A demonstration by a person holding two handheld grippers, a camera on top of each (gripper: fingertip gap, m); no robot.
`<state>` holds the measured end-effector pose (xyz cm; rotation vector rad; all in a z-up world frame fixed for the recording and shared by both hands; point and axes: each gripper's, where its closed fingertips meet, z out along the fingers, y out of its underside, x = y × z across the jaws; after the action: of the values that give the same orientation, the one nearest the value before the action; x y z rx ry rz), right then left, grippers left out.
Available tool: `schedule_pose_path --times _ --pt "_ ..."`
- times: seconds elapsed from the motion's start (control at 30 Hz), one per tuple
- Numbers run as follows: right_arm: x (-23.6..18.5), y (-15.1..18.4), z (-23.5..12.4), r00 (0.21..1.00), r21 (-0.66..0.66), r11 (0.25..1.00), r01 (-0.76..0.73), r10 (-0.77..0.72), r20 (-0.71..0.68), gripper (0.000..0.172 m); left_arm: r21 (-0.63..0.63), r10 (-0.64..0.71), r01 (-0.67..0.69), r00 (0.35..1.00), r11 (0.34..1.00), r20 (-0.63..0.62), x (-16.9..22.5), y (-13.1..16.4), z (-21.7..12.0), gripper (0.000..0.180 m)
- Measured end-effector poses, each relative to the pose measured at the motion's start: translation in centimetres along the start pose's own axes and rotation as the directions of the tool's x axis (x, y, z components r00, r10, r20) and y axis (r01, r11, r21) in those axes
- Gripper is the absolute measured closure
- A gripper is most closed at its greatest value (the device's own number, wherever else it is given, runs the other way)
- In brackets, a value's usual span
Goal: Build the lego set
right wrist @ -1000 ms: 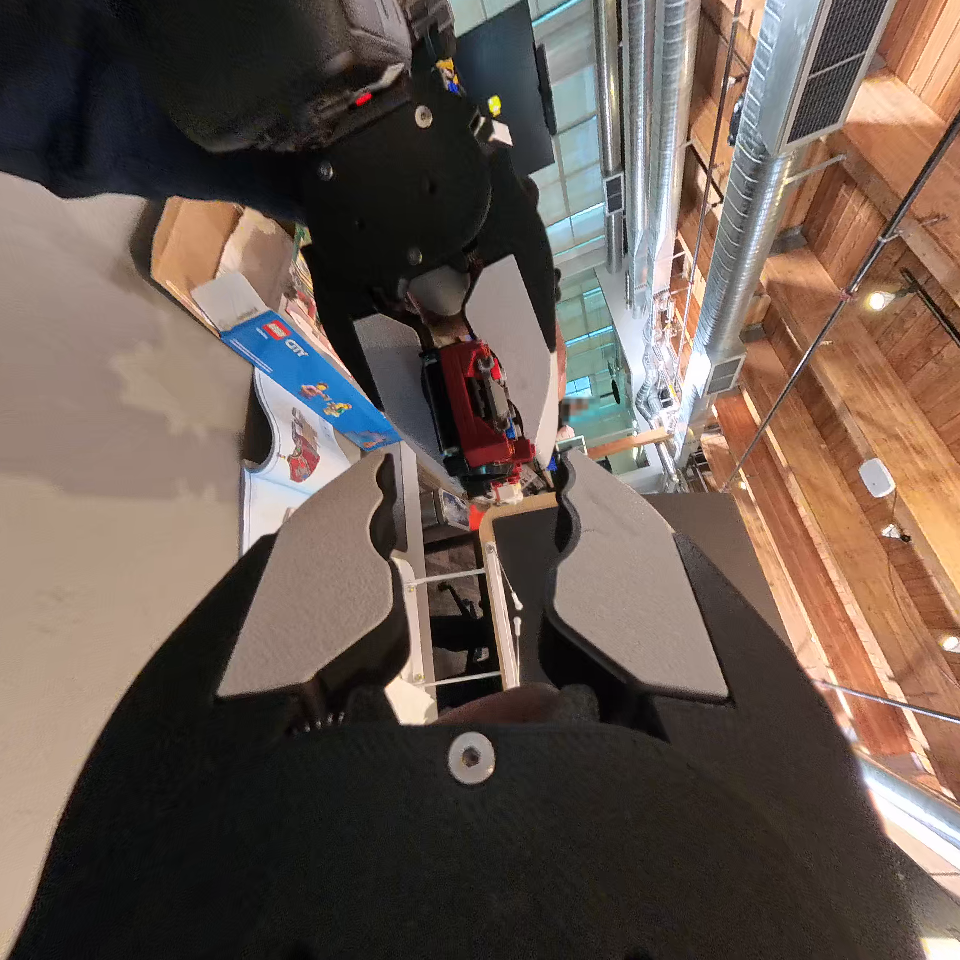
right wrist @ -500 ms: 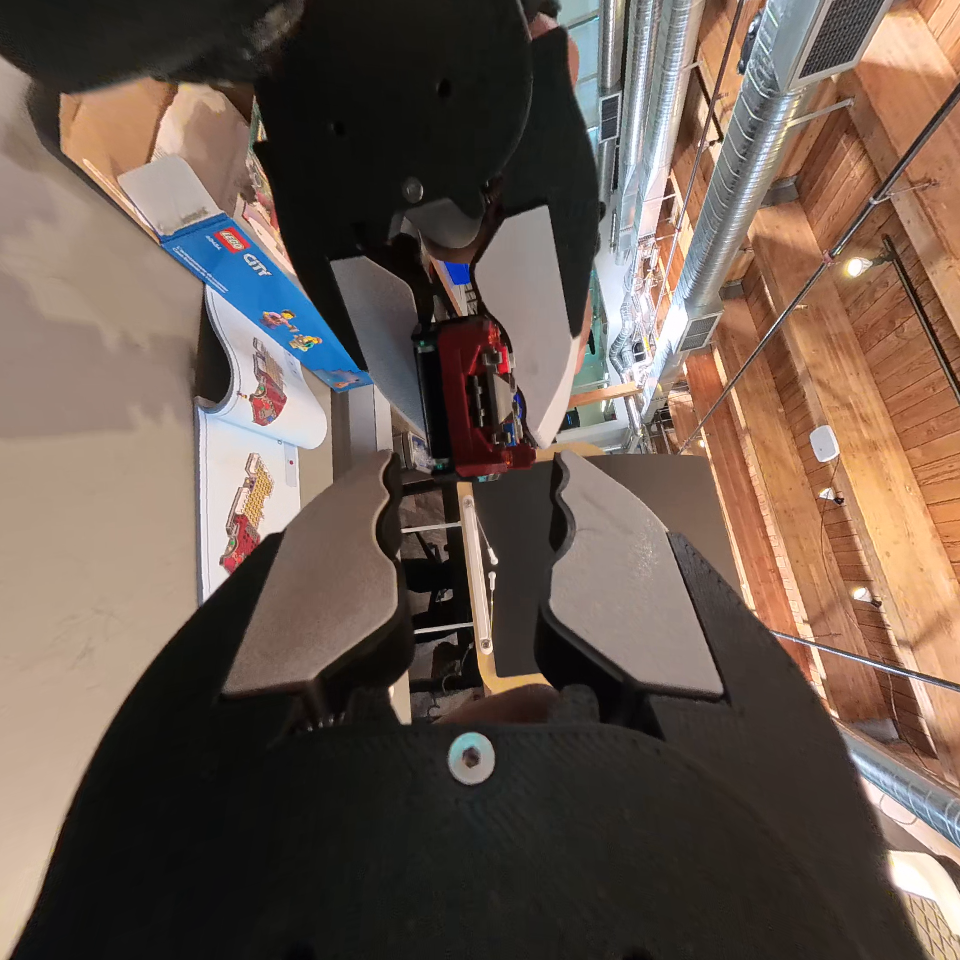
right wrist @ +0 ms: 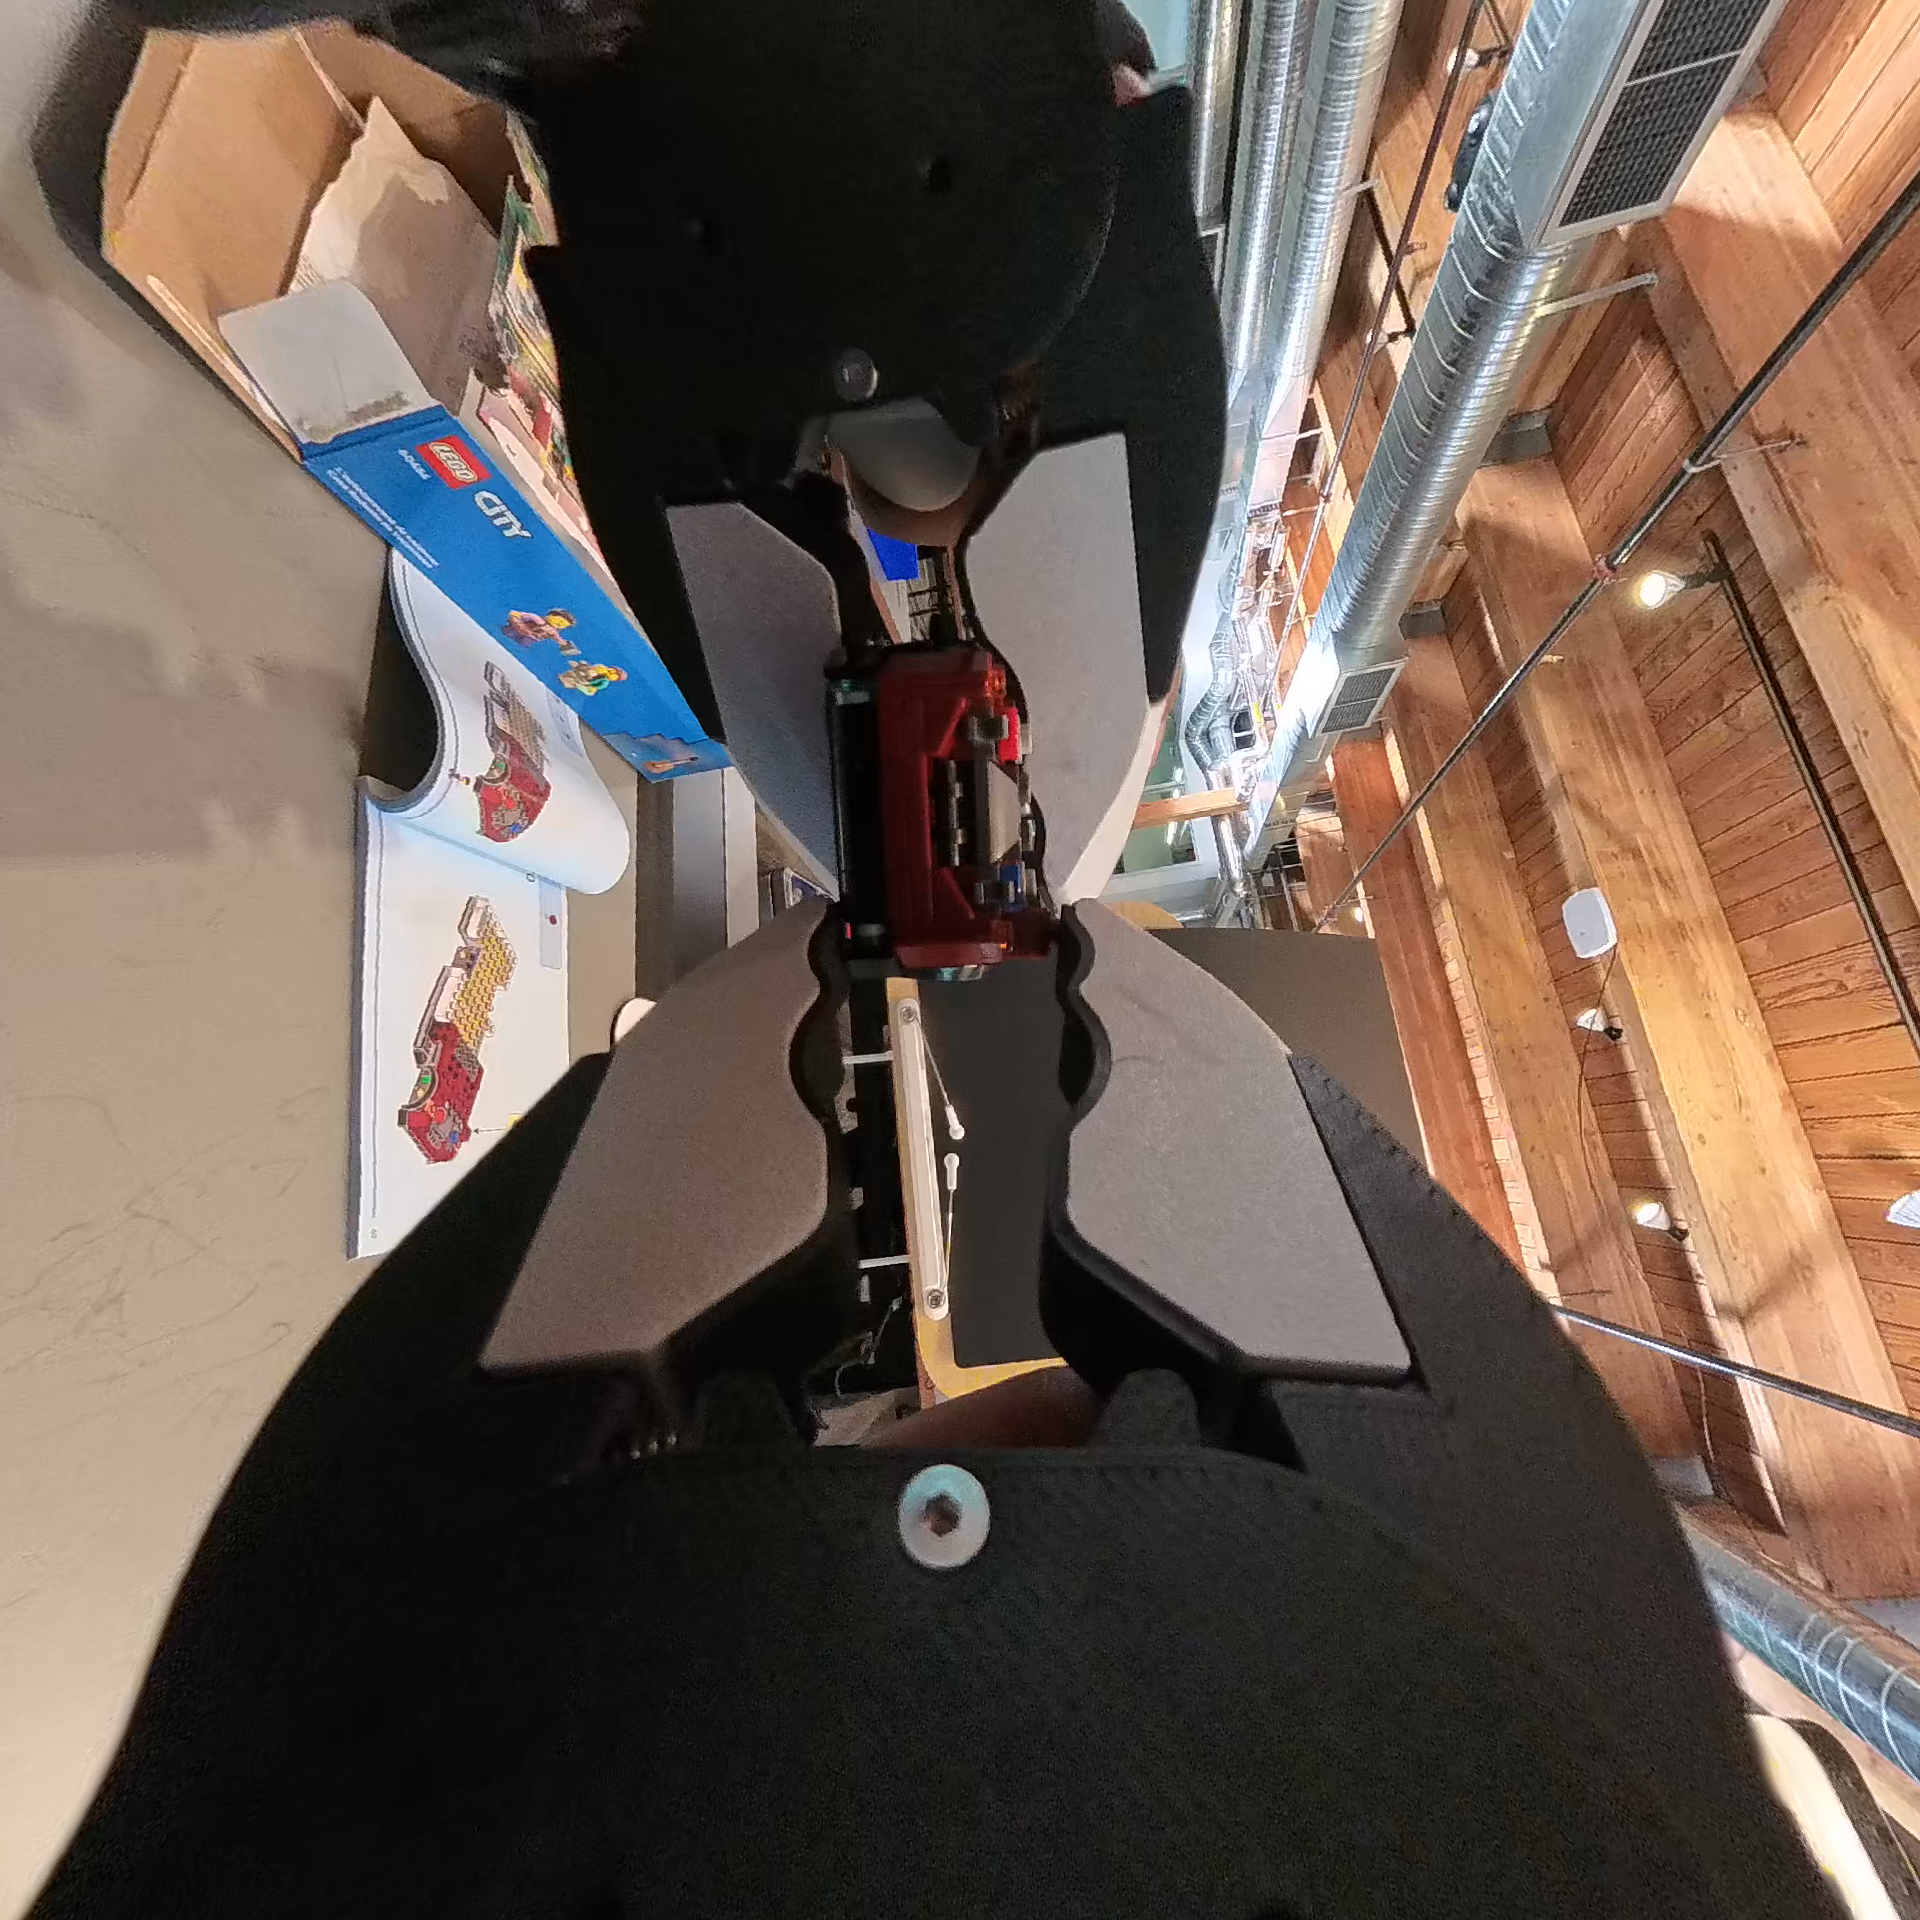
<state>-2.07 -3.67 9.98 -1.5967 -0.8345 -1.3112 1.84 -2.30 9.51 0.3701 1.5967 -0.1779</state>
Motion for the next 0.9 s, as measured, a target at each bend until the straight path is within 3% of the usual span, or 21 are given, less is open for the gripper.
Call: schedule_pose_path --times 0.37,0.9 --pt "0.25 0.06 0.03 1.0 -0.003 1.0 0.005 -0.005 -0.01 0.134 0.005 -0.059 0.059 0.998 0.998 -0.021 0.05 0.16 0.12 0.144" --pt "-0.26 0.65 0.13 1.0 -0.01 1.0 0.017 -0.017 0.022 0.135 -0.004 -0.041 0.041 0.999 0.999 -0.034 0.52 0.04 0.61 0.144"
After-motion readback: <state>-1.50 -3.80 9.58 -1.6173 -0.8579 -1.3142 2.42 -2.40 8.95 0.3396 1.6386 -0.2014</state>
